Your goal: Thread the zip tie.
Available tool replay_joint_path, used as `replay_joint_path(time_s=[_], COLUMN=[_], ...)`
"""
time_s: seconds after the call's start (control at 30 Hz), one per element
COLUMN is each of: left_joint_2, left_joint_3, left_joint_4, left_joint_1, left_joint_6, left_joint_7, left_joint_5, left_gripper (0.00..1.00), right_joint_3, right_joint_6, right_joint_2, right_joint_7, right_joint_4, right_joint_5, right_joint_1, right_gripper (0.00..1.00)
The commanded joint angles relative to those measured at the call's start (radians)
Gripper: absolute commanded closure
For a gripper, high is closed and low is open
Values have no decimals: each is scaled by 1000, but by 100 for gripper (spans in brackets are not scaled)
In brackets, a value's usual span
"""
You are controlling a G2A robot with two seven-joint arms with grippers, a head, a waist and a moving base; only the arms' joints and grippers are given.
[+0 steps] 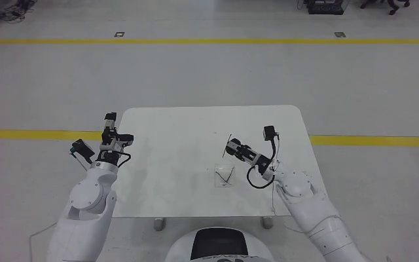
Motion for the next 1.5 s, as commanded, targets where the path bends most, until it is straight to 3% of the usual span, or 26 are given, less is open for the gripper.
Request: replay_joint_path(time_s=[0.0,0.1,0.43,0.57,0.67,0.87,1.13,1.33,1.47], left_joint_2=[0,0,0,1,-1,-11,-11,-22,-25], left_joint_3=[0,0,5,64,126,228,229,290,324], left_joint_4=[0,0,1,-7,-1,30,29,28,45], left_joint_1=[0,0,-2,-21,-41,-99,-99,-89,-81], left_joint_6=[0,0,3,21,53,120,118,68,39], left_joint_7=[0,0,-8,-121,-166,-153,-154,-221,-255], left_joint_5=[0,0,5,54,110,169,166,57,45], left_gripper=[0,0,0,0,0,0,0,0,0], right_joint_3=[-6,-17,-17,-21,-19,-10,-11,-27,-37], right_joint_6=[0,0,3,0,0,0,0,0,0], right_joint_2=[-7,-18,-19,-21,-24,-31,-31,-43,-56], right_joint_7=[-30,-38,-45,-49,-57,-53,-57,-66,-46], right_joint_4=[7,16,19,6,2,21,16,-26,-20], right_joint_5=[32,82,76,98,116,171,171,215,242], right_joint_1=[0,6,6,-10,-21,-37,-37,-62,-79], right_gripper=[100,100,100,100,100,100,100,100,100])
